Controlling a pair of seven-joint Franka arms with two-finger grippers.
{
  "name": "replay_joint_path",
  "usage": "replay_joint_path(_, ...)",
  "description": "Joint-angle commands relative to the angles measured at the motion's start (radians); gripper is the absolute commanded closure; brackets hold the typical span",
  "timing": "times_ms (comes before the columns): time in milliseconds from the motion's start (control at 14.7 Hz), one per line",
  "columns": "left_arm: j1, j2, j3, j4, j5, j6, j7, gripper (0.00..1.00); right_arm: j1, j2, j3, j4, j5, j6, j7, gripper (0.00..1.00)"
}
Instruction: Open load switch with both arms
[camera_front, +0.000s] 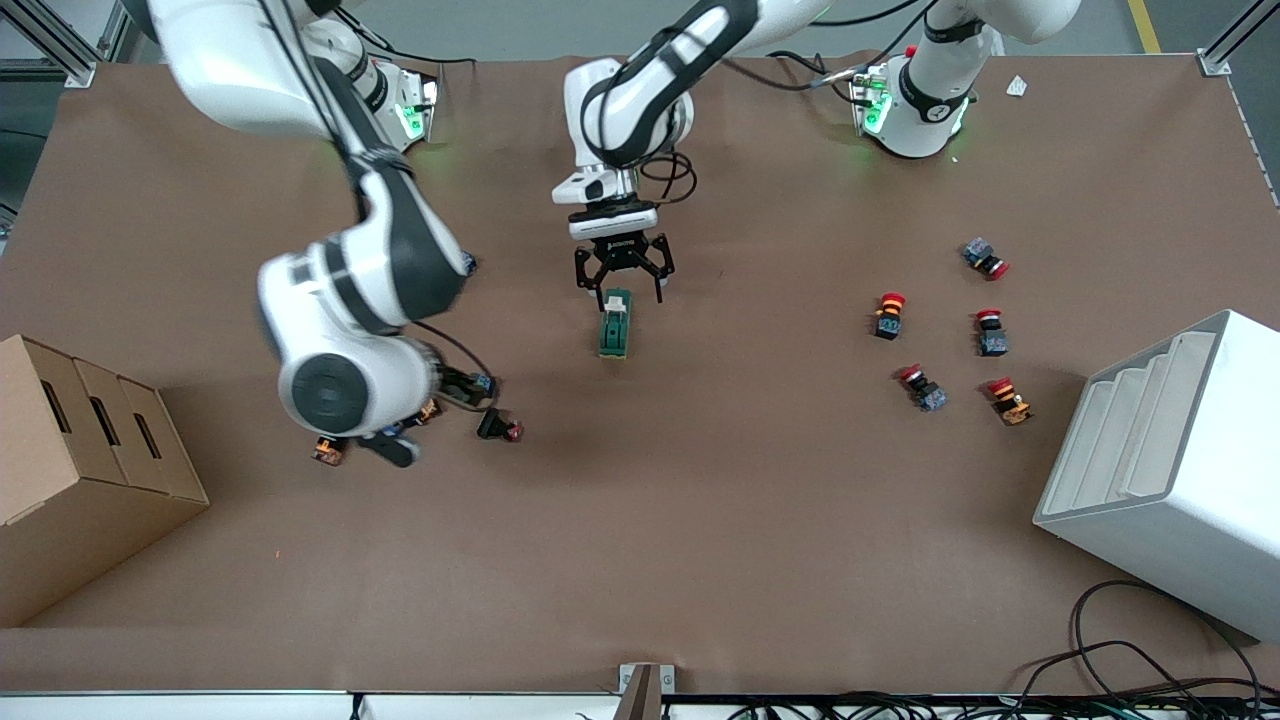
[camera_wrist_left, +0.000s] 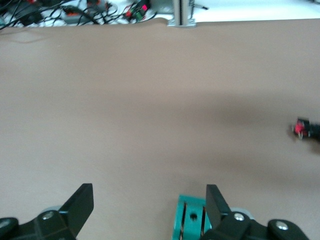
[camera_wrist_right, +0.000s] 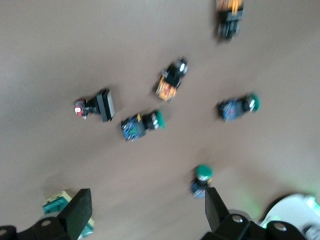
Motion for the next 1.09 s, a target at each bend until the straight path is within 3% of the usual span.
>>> replay_joint_path(0, 0.080, -0.063, 0.003, 0.094, -0.233, 0.005, 0.290, 0.00, -0.093, -0.062, 0.017, -0.040, -0.074, 0.028, -0.305, 0.00)
replay_joint_path(272, 0.226, -0.119, 0.000, 0.183, -0.448, 0.002, 0.516, 0.00, -0.237, -0.108, 0.017, -0.043, -0.085, 0.088, -0.678, 0.00)
replay_joint_path(475, 0.341, -0.181, 0.000, 0.219, -0.630, -0.040, 0.753, 0.00, -0.316, -0.140, 0.017, -0.044, -0.087, 0.088, -0.830, 0.00)
replay_joint_path(679, 0.447, -0.215, -0.002, 0.280, -0.746, -0.133, 0.941, 0.00, -0.353, -0.170, 0.017, -0.053, -0.087, 0.082, -0.879, 0.00)
replay_joint_path(1019, 0.587, -0.279, -0.002, 0.285, -0.838, -0.231, 1.218, 0.00, -0.359, -0.219, 0.017, -0.086, -0.087, 0.086, -0.879, 0.00)
